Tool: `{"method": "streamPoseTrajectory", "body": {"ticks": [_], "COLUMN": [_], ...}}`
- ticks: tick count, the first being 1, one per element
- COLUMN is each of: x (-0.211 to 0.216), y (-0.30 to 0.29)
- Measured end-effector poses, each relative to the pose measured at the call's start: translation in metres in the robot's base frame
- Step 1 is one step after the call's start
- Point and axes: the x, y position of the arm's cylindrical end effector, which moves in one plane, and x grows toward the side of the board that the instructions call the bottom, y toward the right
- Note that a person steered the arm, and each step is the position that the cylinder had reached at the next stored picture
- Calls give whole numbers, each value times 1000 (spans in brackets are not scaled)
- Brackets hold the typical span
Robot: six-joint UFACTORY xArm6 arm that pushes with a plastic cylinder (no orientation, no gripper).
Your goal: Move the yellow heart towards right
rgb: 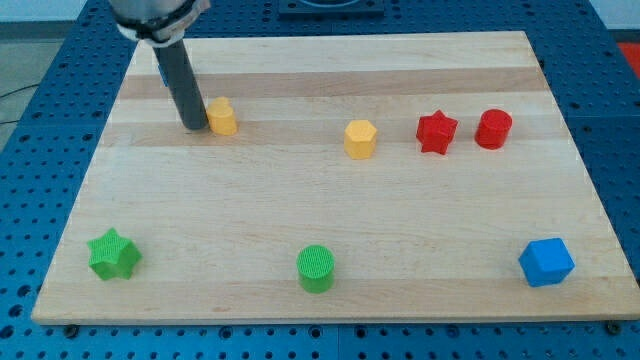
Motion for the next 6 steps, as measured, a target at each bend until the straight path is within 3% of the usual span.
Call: {"method": "streamPoseTrajectory", "body": {"ticks": [2,6], "x": [-10,30], "y": [15,89]}}
